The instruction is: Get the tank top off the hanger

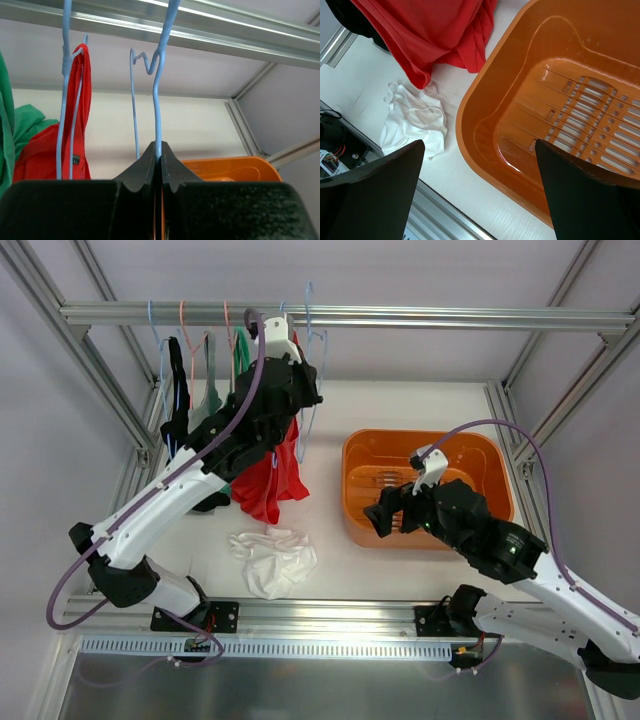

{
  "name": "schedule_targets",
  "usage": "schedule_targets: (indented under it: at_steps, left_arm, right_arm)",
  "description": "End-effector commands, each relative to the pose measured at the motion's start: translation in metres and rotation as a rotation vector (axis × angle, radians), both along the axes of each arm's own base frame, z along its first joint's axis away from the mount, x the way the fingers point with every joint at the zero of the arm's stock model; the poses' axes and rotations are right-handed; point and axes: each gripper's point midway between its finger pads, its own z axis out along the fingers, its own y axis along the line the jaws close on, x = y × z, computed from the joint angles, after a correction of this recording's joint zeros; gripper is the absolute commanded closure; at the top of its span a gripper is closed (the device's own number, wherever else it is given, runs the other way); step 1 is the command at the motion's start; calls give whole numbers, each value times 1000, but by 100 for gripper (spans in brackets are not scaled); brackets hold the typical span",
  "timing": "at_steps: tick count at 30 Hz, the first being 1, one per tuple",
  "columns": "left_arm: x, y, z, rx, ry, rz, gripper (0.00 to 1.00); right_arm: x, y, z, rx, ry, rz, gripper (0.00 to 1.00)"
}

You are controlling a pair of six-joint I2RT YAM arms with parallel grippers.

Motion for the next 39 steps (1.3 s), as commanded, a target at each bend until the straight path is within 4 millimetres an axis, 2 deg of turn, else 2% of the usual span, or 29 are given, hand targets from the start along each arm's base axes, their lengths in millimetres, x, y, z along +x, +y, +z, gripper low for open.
schedule_targets:
  at_steps: [1, 5, 10, 13, 17, 18, 19, 22, 23, 24, 26, 27, 28, 29, 31, 32, 33, 35, 36, 38, 39]
  left_arm:
    - [21, 18, 16, -74, -7, 58, 100]
    - [37, 9, -4, -58, 32, 49, 100]
    - [40, -3, -35, -36, 91, 20, 100]
    - [36, -6, -46, -20, 112, -6, 100]
    - [21, 7, -44, -28, 105, -13, 100]
    - [19, 11, -49, -21, 111, -5, 100]
    - [15, 18, -42, -25, 96, -1, 100]
    - [7, 20, -38, -14, 83, -30, 100]
    - [4, 21, -36, -13, 79, -44, 87]
    - [0, 22, -34, -13, 77, -55, 80]
    - [-13, 30, -18, -38, 44, -85, 59]
    - [-17, 34, -14, -43, 34, -84, 39]
    - [-26, 45, -2, -53, 5, -81, 14]
    - [-31, 50, 3, -52, -9, -81, 1]
    - [-41, 66, 12, -49, -38, -67, 1]
    - [-45, 71, 12, -47, -43, -63, 1]
    - [-48, 74, 7, -38, -40, -61, 1]
    - [-59, 87, 12, -38, -68, -62, 1]
    - [-61, 90, 4, -22, -61, -61, 1]
    - [-72, 104, 8, -7, -93, -57, 1]
    - [-74, 106, -3, 32, -88, -60, 1]
  right_arm:
    - [1, -2, 19, 35, -38, -5, 1]
    - [2, 1, 15, 22, -31, 7, 1]
    - [4, 6, 9, 16, -21, 16, 1]
    - [5, 14, 3, 5, -8, 39, 0]
    - [8, 26, -5, -3, 12, 58, 1]
    - [7, 29, -6, 0, 20, 74, 0]
    - [7, 33, -10, -4, 30, 84, 0]
    - [4, 47, -13, 3, 43, 146, 0]
    - [5, 53, -12, 2, 31, 176, 0]
    - [-5, 64, -13, 13, 44, 256, 1]
    - [-11, 83, -18, 24, 61, 356, 1]
    - [-21, 93, -18, 44, 84, 430, 1]
    - [-23, 99, -19, 50, 91, 454, 0]
    - [-23, 107, -23, 49, 97, 475, 1]
    - [-27, 118, -21, 22, 61, 511, 1]
    - [-27, 123, -27, -1, 65, 522, 1]
    - [-28, 127, -27, -11, 57, 533, 1]
    - [-33, 137, -24, -24, 32, 570, 1]
    - [-33, 142, -30, -46, 36, 578, 0]
    - [-40, 153, -33, -82, 8, 614, 0]
    - [-46, 161, -46, -124, 11, 632, 0]
